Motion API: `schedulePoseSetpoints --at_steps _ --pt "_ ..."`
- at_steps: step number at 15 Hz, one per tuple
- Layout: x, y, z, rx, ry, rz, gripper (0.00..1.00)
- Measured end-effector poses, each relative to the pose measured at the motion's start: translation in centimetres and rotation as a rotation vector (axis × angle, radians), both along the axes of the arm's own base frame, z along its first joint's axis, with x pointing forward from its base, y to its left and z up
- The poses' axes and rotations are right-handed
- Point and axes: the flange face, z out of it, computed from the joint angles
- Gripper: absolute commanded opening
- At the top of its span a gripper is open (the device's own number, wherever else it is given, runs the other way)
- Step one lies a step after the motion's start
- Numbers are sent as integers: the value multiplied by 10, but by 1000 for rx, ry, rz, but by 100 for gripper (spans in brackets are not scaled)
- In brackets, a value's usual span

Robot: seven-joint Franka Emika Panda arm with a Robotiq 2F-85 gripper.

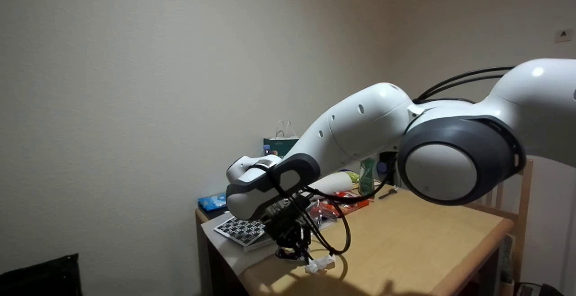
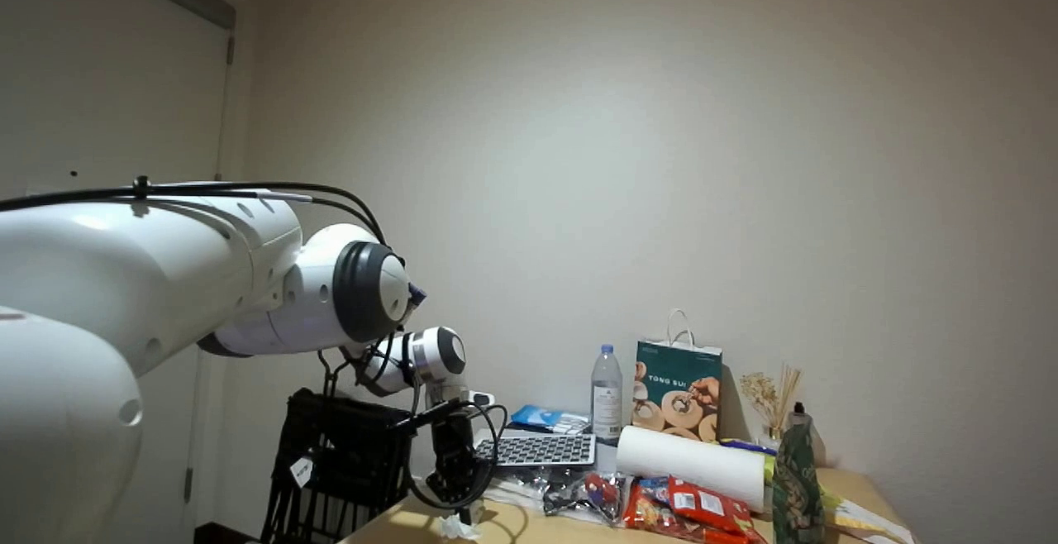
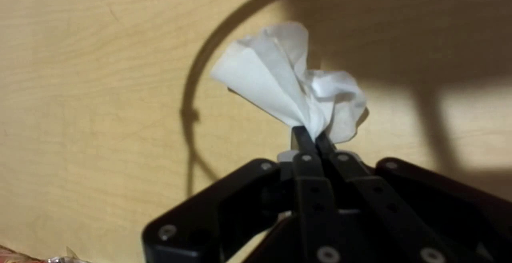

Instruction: Use the white cloth to wipe the table

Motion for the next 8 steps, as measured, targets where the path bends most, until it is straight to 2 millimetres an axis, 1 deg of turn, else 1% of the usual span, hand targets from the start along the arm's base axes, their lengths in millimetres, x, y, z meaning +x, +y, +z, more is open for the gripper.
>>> schedulePoseSetpoints --at_steps 1,5,7,8 --pt "1 -5 0 5 1 -11 3" --pt "4 -3 1 3 -17 -17 3" --pt "8 -14 2 -9 -49 -85 2" --pt "12 -26 2 -16 -63 -130 2"
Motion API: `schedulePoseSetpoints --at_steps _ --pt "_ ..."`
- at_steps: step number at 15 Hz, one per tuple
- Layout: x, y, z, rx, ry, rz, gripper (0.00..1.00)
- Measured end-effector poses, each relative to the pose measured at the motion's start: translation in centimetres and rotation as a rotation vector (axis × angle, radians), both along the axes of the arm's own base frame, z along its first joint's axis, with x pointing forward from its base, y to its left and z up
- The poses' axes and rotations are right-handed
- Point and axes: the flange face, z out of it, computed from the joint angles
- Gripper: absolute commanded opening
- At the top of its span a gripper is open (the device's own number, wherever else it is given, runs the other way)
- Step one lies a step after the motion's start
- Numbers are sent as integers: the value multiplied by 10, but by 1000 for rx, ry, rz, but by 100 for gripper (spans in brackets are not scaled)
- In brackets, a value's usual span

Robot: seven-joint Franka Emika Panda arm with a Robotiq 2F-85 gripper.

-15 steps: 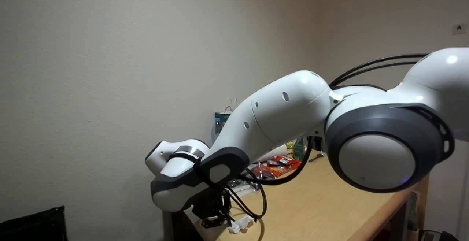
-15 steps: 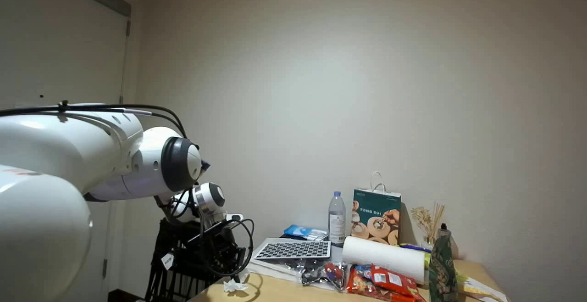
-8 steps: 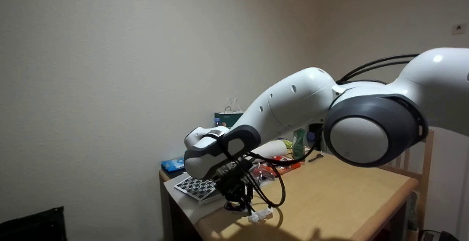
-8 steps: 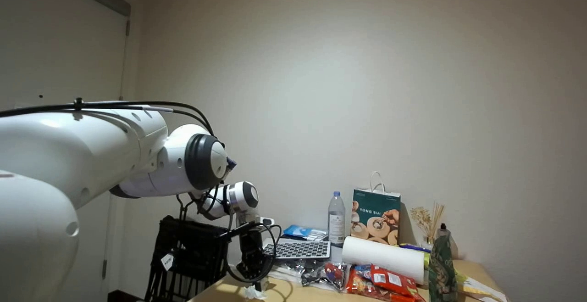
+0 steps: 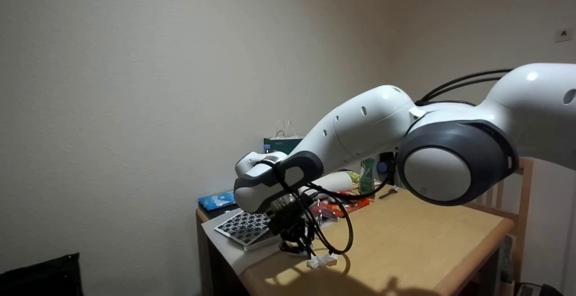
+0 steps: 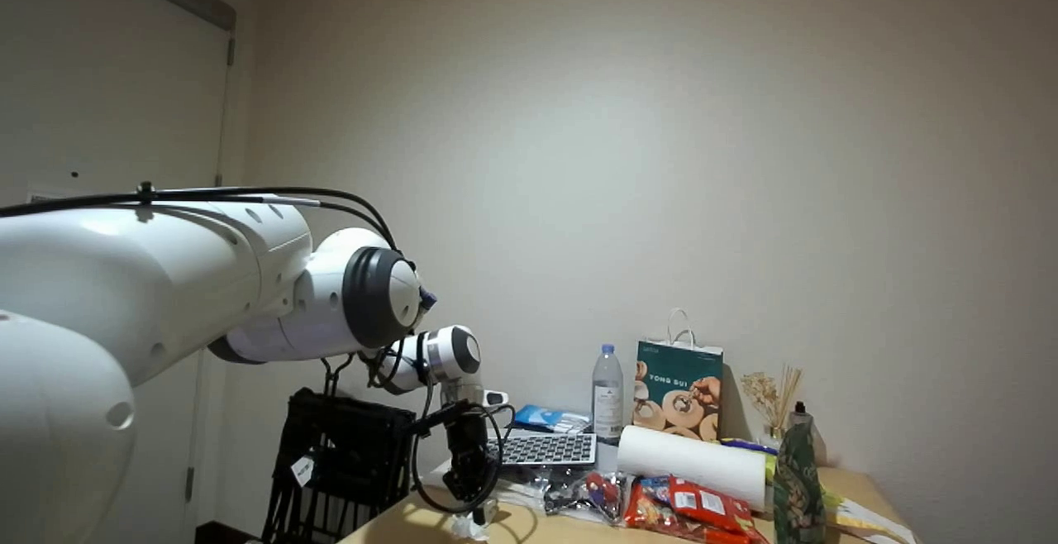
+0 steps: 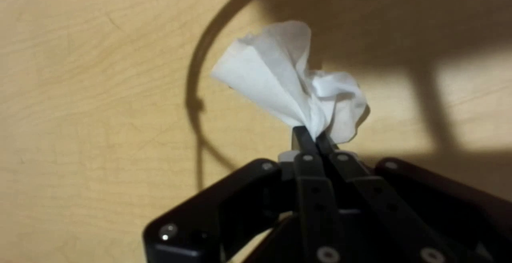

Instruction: Use the white cloth to wipe the table

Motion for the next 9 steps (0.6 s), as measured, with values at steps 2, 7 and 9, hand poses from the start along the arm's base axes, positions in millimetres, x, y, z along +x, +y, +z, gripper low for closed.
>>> schedulePoseSetpoints --at_steps 2,7,9 --pt "6 -40 -1 -13 -15 -96 3" --pt "6 -139 -4 -26 -1 -293 3" --pt "6 -142 -4 -30 -2 -303 3"
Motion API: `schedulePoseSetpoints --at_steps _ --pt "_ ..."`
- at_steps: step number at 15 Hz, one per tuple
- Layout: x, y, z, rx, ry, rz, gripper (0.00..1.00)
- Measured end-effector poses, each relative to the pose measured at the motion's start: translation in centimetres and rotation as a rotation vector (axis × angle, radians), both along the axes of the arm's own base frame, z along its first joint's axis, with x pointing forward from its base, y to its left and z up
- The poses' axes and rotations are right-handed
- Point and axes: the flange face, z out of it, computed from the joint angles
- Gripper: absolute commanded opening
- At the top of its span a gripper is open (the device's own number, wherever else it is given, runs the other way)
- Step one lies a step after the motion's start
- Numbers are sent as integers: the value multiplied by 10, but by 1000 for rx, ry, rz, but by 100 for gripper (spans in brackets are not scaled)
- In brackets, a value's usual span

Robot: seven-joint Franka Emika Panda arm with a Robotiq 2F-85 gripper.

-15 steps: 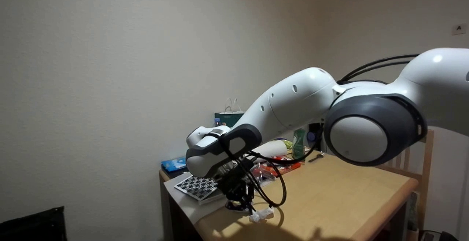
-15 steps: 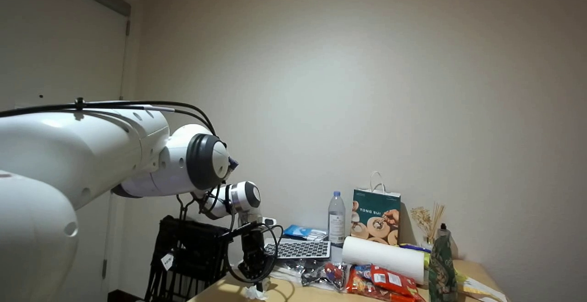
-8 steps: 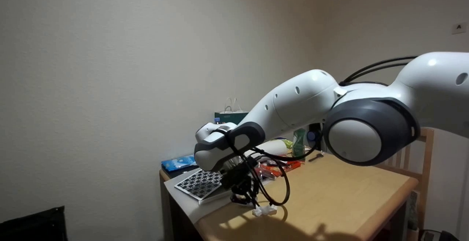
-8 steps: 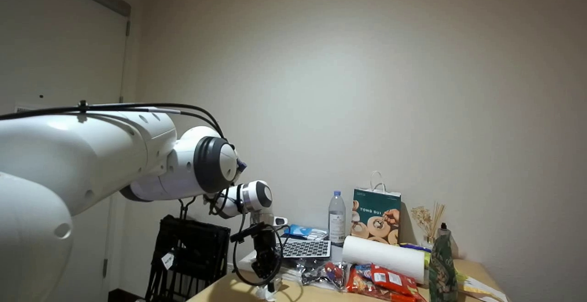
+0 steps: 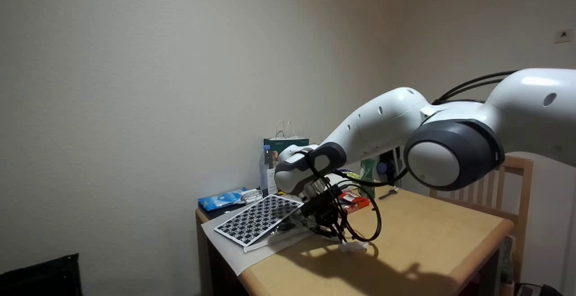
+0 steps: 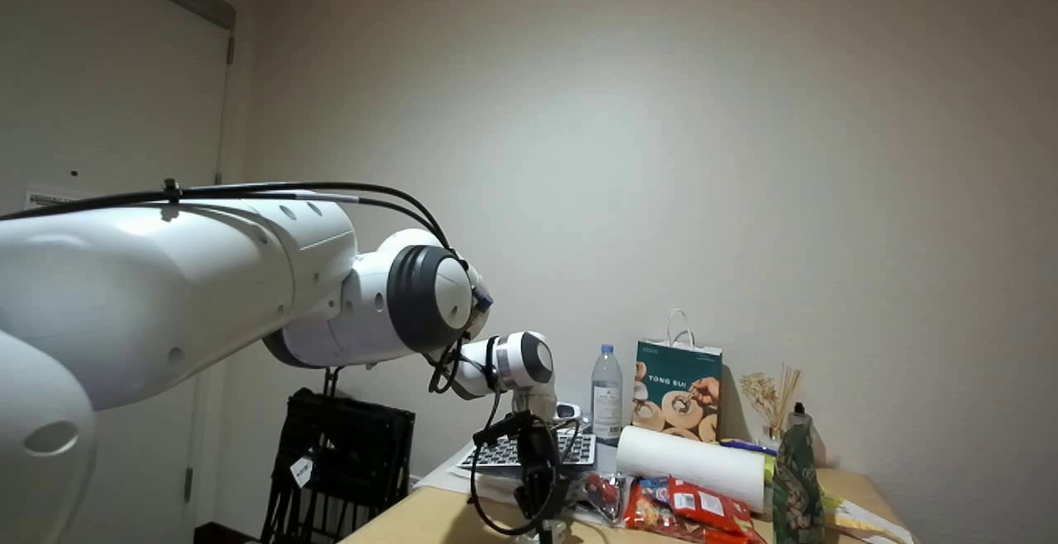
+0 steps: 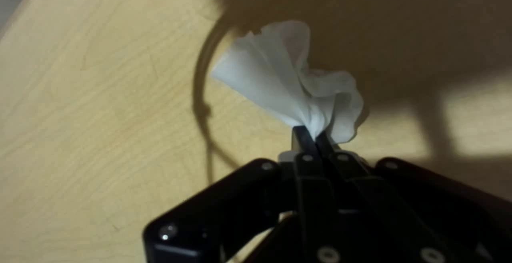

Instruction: Use the white cloth to wipe the table

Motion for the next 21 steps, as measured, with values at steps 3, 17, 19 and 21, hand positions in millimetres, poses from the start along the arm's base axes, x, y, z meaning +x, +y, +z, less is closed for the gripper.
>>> schedulePoseSetpoints --at_steps 3,17,19,21 --pt "0 2 1 -6 -1 1 4" --pt "-30 -153 -9 -104 43 -419 4" --pt "-23 -136 -6 -117 33 -345 4" --pt "-12 -99 4 -137 12 -239 4"
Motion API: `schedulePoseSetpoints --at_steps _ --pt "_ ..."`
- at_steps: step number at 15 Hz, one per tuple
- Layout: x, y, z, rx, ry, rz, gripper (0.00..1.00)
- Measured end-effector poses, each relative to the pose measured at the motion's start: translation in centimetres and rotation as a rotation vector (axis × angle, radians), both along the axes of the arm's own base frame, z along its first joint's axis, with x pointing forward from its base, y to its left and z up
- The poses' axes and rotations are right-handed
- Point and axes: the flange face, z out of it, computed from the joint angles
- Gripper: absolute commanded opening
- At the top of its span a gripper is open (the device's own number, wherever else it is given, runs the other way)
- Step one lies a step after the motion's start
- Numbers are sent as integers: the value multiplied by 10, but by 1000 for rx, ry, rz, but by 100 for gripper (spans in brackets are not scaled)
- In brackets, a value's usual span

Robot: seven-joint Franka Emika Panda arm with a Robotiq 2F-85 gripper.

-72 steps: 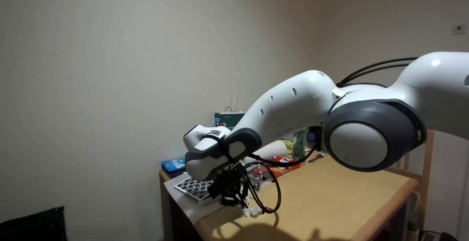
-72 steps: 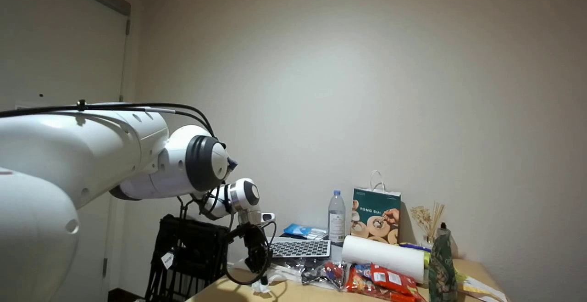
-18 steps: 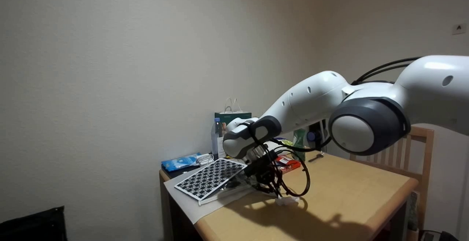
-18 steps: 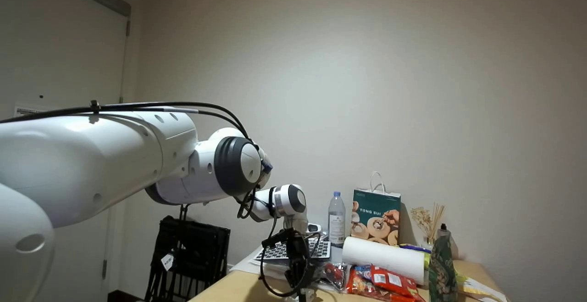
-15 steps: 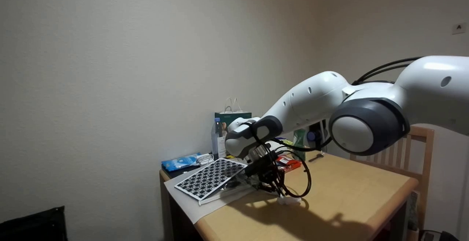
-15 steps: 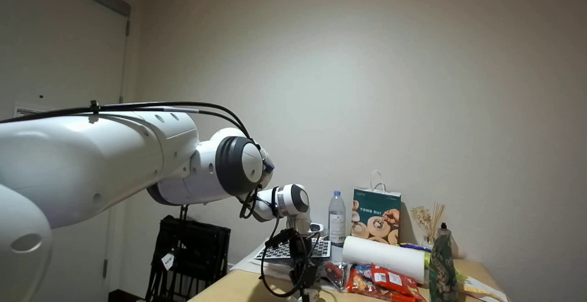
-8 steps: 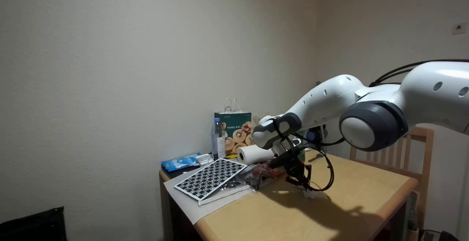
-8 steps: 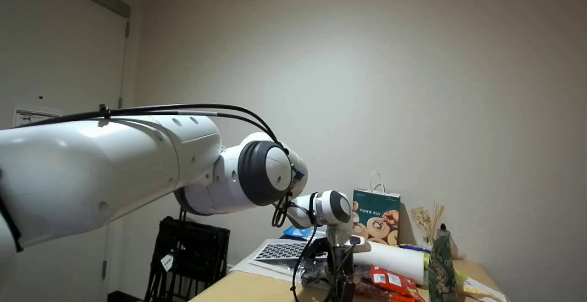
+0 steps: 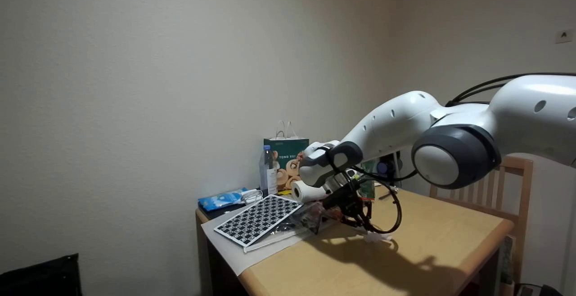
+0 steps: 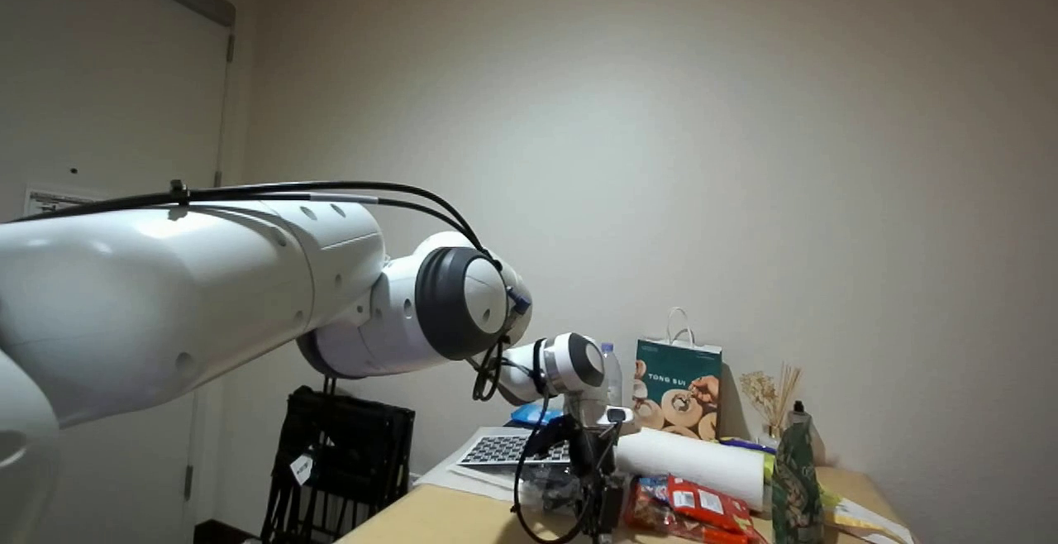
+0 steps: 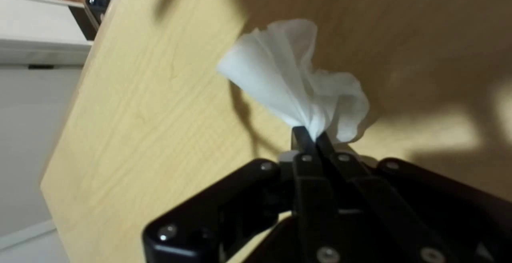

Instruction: Use the white cloth to wipe the table

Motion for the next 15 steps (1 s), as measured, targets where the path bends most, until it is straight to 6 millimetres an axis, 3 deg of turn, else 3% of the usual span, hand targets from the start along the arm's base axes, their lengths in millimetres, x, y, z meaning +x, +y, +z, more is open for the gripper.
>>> schedulePoseSetpoints --at_steps 4,5,7,11,14,15 --pt "8 89 24 -33 -21 213 3" --pt "8 102 28 -35 -24 229 4" --pt "8 106 27 -37 -23 234 3" --pt "9 94 17 -44 -18 222 3" --pt "10 90 -16 -65 -2 231 3" --pt "12 90 -18 -87 8 237 3"
